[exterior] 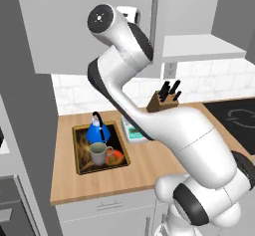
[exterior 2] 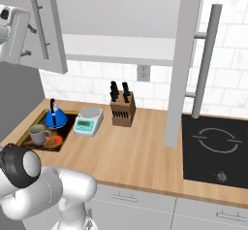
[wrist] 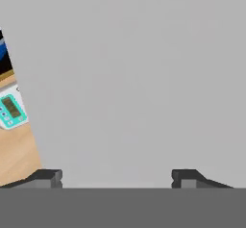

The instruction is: Pick the kettle from the counter and place it on the tray. Then pick the mug from the cabinet and place it on the tray. Then close the cabinet doors.

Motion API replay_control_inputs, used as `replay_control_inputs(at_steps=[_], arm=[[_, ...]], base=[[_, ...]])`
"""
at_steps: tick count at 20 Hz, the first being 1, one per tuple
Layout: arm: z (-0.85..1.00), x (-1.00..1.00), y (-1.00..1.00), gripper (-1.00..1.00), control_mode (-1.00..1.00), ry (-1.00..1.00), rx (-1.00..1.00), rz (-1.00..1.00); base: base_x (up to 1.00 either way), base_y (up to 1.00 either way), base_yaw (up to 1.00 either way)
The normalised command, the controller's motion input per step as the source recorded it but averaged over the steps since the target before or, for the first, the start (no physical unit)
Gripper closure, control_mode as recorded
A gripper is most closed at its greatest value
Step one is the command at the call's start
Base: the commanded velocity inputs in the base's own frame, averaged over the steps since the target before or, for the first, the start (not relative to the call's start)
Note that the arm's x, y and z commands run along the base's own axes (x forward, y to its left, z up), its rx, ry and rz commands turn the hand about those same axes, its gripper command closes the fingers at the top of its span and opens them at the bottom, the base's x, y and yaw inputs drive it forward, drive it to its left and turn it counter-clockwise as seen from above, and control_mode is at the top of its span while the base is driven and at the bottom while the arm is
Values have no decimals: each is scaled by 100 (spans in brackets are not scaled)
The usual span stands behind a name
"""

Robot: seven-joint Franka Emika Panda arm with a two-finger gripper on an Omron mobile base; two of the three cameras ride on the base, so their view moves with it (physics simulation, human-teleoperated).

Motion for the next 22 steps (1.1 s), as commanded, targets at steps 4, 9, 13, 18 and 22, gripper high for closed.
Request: replay_control_inputs(at_steps=[4, 9, 13, 18, 22], arm=[[-44, 44, -27, -100, -100, -2, 0, 1], [-25, 41, -31, -100, -100, -8, 2, 8], [-13, 64, -31, -100, -100, -1, 12, 15], [-14, 67, -20, -100, -100, 0, 13, 19], [-19, 51, -9, -100, -100, 0, 9, 20]], base=[[0, 0, 0], [0, 0, 0], [0, 0, 0], [0, 0, 0], [0, 0, 0]])
